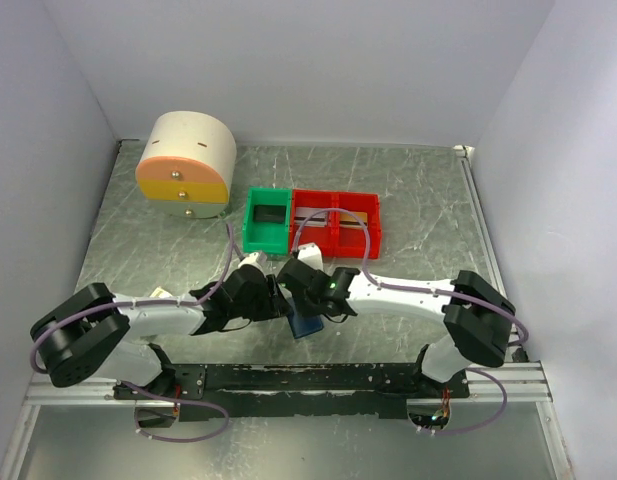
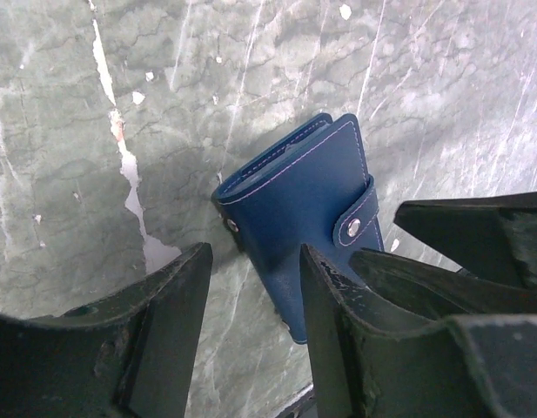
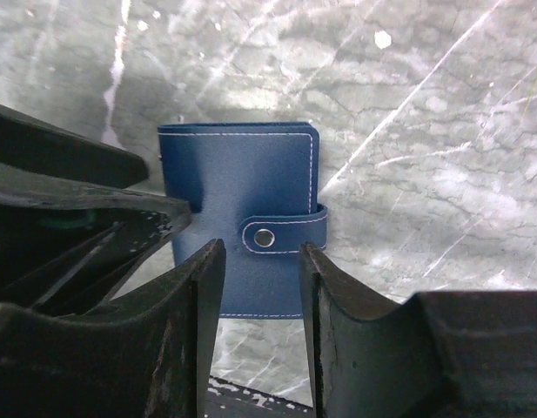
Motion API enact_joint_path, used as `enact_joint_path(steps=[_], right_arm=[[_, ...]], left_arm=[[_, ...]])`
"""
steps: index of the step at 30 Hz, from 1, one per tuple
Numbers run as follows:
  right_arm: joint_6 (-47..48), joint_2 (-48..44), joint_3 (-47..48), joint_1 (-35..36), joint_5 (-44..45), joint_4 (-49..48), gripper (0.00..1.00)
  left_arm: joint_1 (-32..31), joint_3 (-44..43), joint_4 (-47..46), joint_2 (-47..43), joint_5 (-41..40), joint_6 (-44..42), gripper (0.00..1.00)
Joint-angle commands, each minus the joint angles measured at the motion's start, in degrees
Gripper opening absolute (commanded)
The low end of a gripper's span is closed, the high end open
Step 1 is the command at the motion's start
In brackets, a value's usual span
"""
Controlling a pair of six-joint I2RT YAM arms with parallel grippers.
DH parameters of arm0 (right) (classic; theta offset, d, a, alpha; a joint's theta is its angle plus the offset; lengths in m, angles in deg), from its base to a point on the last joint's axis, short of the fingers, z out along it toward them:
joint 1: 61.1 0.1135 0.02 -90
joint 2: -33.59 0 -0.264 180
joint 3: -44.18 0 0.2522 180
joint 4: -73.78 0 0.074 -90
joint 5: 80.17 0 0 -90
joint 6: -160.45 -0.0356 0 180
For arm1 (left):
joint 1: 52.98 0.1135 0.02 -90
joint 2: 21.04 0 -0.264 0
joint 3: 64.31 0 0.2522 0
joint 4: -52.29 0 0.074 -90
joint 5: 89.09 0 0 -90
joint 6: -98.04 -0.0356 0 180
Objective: Take the credit cards out of the card holder
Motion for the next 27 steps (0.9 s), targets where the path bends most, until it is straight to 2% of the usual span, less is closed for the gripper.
enact_joint_path(steps=[1, 9, 16, 18, 22, 27], right_arm=[[0.9, -2.2, 1.5, 0.1, 2.2, -0.8, 0.4], [0.1, 4.7, 2.0, 0.1, 0.9, -0.1, 0.37], [-1.1, 6.7, 0.0, 0.1, 2.4, 0.4, 0.34], [-1.4, 6.5, -0.4, 0.2, 2.7, 0.3, 0.3], [-1.8, 4.8, -1.6, 0.2, 2.3, -1.3, 0.16], [-1.9, 2.9, -2.0, 0.1, 2.5, -2.5, 0.14]], left_arm=[[-0.3, -0.1, -0.3, 1.4, -0.5, 1.3, 0.56], [-0.3, 1.2, -3.9, 4.3, 1.4, 4.8, 0.52], [-0.3, 2.9, -6.3, 5.6, 1.8, 7.5, 0.5], [-0.3, 2.2, -4.9, 5.8, 1.6, 6.8, 0.48], [-0.3, 0.5, -2.5, 6.2, 1.5, 5.4, 0.44], [-0.3, -0.6, -0.1, 6.1, 0.5, 4.4, 0.42]])
